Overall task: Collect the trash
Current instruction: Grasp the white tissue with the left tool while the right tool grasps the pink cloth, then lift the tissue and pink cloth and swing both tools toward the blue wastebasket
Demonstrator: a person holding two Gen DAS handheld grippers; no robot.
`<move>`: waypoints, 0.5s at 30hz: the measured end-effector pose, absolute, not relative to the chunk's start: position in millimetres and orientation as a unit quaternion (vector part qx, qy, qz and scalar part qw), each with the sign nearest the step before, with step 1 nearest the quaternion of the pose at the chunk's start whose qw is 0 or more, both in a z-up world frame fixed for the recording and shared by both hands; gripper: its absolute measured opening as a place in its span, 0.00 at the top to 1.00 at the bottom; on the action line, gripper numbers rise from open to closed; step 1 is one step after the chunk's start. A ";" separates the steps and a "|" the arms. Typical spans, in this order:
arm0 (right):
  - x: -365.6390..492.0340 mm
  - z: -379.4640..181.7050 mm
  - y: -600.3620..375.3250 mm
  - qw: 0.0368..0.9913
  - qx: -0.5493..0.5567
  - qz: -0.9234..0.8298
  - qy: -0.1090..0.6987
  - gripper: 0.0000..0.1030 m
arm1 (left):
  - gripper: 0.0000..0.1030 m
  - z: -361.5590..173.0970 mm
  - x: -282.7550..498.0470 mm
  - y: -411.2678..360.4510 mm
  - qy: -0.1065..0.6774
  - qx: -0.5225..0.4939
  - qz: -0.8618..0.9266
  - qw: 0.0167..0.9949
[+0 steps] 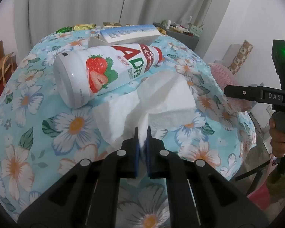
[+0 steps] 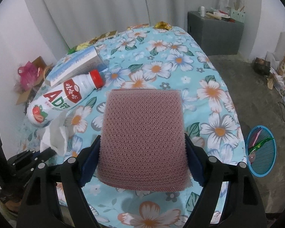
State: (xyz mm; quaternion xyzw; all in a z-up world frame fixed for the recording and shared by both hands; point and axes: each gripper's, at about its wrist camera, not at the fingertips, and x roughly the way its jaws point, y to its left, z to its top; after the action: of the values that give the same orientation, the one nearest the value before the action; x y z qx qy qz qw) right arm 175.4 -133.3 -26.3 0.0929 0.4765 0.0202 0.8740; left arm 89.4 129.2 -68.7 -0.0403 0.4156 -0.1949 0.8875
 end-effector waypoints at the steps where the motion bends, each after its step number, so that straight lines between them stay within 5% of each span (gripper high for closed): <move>1: 174.9 -25.2 -134.0 0.874 0.094 0.020 0.476 0.24 | 0.97 -67.6 89.1 129.0 0.414 -0.041 -0.195 0.888; 15: 170.4 -16.1 -136.9 0.878 0.100 0.026 0.466 0.24 | 0.97 -54.0 82.4 126.5 0.395 -0.043 -0.204 0.895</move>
State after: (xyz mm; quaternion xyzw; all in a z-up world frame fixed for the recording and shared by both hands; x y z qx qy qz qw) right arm 170.4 -136.9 -16.1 0.1005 0.4664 0.0260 0.8785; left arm 82.4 126.5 -54.0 -0.0431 0.3947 -0.2038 0.8949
